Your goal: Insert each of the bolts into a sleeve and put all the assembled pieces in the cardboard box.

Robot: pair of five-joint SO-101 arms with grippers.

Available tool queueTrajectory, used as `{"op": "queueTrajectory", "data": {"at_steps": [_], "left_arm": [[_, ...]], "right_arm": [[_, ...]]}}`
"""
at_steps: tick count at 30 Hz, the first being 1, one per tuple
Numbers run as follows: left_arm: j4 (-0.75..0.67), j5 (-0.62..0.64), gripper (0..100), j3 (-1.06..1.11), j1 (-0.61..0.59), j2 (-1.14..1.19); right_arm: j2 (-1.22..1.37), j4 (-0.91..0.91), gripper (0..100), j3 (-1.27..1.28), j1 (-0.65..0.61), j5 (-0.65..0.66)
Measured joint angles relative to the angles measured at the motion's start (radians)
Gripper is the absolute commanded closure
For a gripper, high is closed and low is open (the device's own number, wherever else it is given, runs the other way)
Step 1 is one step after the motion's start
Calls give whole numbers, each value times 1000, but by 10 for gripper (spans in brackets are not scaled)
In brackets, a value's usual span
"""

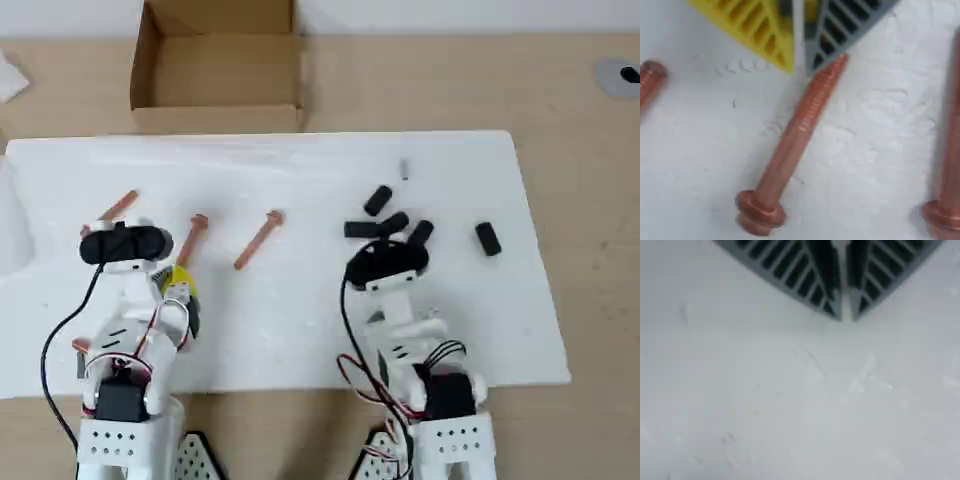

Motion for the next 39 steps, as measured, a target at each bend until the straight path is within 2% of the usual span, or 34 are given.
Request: {"op": "queueTrajectory", "data": {"at_steps": [39], "left_arm": [[0, 5, 977, 0, 25, 0]], "right_arm": [[-8, 37, 966, -15, -25, 0]]}}
